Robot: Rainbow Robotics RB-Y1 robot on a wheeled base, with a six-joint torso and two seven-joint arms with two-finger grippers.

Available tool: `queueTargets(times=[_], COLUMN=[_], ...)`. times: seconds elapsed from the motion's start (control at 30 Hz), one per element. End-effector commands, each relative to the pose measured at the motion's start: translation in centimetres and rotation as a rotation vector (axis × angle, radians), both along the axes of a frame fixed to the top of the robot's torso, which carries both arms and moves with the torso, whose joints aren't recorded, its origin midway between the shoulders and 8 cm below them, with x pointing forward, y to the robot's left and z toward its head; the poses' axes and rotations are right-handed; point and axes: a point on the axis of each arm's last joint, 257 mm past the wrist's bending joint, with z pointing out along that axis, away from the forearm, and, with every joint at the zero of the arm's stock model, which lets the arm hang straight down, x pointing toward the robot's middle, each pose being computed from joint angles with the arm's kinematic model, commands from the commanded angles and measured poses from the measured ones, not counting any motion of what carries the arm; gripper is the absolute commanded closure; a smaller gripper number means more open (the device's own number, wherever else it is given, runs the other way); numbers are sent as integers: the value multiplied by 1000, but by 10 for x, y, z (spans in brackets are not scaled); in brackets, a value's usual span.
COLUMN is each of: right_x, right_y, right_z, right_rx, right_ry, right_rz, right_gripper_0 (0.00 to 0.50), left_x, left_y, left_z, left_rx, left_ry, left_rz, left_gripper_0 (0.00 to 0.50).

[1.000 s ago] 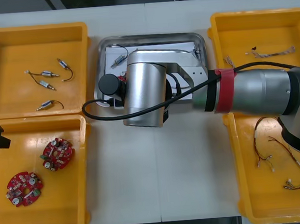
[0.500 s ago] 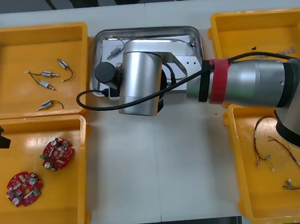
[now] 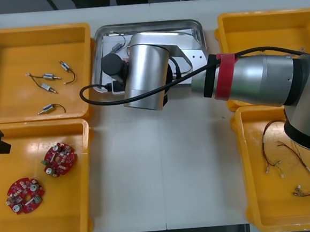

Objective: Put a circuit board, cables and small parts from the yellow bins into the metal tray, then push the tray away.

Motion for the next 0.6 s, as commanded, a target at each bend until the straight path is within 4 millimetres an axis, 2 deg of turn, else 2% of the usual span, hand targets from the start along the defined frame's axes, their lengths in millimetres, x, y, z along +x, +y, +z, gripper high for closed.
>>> queueTargets(times=[0.03,0.13,0.6], right_x=[13,21,57], right_y=[24,27,14], right_z=[33,35,37], right_rx=[-6,9,34], right_ry=[-67,-79,-114], right_rz=[67,80,79], right_gripper_0=[500,500,500], left_x=[-5,-5,-5], left_y=[15,15,15], left_z=[13,13,13], left_rx=[85,85,85], left_ry=[-16,-16,-16], left_rz=[-81,-81,-81], left_gripper_0=[0,0,0])
